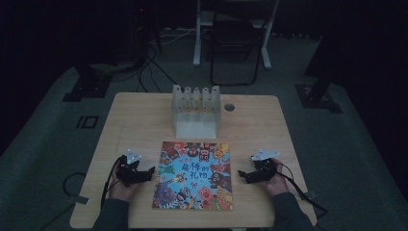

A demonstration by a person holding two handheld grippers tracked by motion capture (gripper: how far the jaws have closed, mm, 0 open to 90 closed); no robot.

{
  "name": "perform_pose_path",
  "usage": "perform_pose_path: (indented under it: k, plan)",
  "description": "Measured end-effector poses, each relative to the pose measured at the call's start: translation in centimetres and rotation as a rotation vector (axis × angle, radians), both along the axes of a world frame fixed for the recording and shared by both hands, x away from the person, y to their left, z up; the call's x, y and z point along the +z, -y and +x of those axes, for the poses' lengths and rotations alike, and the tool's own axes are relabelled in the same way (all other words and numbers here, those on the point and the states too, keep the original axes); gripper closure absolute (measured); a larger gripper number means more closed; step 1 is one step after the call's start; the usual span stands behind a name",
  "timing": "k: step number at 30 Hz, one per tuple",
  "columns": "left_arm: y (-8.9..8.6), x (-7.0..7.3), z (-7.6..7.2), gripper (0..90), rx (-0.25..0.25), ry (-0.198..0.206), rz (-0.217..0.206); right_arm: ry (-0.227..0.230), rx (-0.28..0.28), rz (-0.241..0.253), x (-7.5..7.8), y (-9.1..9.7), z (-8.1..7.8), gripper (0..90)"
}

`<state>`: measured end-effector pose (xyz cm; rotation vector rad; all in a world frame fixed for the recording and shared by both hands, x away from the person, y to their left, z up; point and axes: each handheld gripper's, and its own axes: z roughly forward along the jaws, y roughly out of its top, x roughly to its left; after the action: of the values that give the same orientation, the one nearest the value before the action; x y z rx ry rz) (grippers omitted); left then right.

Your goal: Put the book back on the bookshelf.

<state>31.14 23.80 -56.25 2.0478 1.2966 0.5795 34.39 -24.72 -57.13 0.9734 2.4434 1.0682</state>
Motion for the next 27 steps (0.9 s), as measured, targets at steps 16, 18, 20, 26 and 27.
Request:
perform_pose_path:
  k: [16,18,20,26,27]
  plan:
    - [0.0,0.0,0.1,14.5,0.003,0.001,-0.003,0.002,0.012,0.006,0.0,-0.1,-0.1,16.1]
    - [0.0,0.0,0.1,14.5,0.003,0.001,-0.004,0.004,0.003,0.012,0.1,-0.1,-0.2,20.2]
    - [0.0,0.0,0.1,14.5,0.002,0.001,-0.003,0.002,0.001,0.012,0.2,-0.1,-0.2,21.4]
    - [0.0,0.0,0.1,14.5,0.004,0.001,-0.002,0.047,-0.007,0.013,1.3,-0.7,-0.7,22.4]
    - [0.0,0.0,0.1,14.5,0.004,0.001,-0.002,0.054,-0.005,0.012,1.5,-0.9,-0.8,22.4]
